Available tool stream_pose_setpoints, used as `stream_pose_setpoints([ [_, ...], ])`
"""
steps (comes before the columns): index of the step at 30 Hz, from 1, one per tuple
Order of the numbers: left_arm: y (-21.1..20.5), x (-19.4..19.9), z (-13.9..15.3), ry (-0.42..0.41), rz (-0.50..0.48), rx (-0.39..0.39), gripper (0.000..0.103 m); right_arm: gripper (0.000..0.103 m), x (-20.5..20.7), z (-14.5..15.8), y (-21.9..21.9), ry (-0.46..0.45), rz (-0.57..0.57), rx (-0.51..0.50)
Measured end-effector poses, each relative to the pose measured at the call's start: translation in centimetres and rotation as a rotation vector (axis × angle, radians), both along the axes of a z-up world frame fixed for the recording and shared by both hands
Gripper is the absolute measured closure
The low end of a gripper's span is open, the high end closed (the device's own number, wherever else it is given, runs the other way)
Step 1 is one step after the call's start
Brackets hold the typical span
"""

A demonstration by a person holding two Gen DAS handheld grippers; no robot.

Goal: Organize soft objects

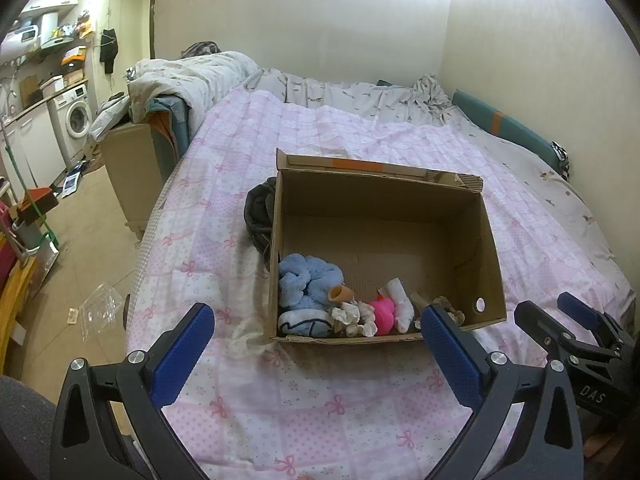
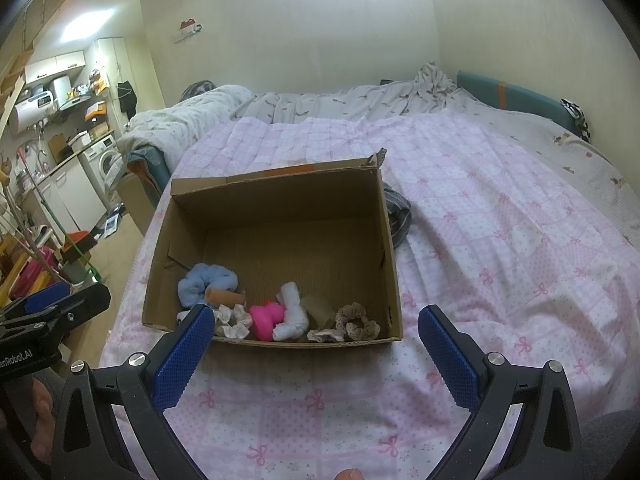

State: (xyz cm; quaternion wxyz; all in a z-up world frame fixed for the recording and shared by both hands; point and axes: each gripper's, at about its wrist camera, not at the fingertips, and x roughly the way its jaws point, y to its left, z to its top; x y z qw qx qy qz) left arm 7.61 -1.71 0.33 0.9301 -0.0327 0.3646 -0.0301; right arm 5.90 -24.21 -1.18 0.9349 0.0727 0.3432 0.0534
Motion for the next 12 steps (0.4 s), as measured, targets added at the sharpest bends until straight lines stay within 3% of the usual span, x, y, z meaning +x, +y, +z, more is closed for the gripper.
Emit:
stream_pose_setpoints([
  [12,0.06,0.06,-0.05,0.011,-0.002,-0.013,0.000,0.000,0.05,-0.06,-0.04,-0.001,-0.002,0.002],
])
